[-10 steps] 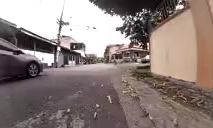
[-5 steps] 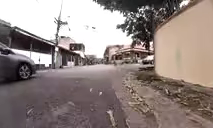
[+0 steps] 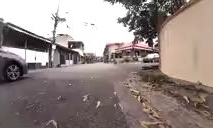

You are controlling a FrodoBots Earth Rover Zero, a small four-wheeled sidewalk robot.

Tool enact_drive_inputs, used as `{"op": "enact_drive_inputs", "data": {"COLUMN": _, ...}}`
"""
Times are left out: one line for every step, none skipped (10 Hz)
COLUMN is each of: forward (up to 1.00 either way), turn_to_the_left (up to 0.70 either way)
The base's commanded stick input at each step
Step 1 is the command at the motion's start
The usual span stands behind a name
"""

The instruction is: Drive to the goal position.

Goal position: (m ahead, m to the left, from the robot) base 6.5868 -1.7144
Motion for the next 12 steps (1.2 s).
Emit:
{"op": "enact_drive_inputs", "data": {"forward": 1.0, "turn_to_the_left": 0.0}}
{"op": "enact_drive_inputs", "data": {"forward": 1.0, "turn_to_the_left": 0.0}}
{"op": "enact_drive_inputs", "data": {"forward": 1.0, "turn_to_the_left": 0.0}}
{"op": "enact_drive_inputs", "data": {"forward": 1.0, "turn_to_the_left": 0.0}}
{"op": "enact_drive_inputs", "data": {"forward": 1.0, "turn_to_the_left": 0.0}}
{"op": "enact_drive_inputs", "data": {"forward": 1.0, "turn_to_the_left": 0.0}}
{"op": "enact_drive_inputs", "data": {"forward": 1.0, "turn_to_the_left": 0.0}}
{"op": "enact_drive_inputs", "data": {"forward": 1.0, "turn_to_the_left": 0.0}}
{"op": "enact_drive_inputs", "data": {"forward": 1.0, "turn_to_the_left": 0.0}}
{"op": "enact_drive_inputs", "data": {"forward": 1.0, "turn_to_the_left": 0.0}}
{"op": "enact_drive_inputs", "data": {"forward": 1.0, "turn_to_the_left": 0.0}}
{"op": "enact_drive_inputs", "data": {"forward": 1.0, "turn_to_the_left": 0.0}}
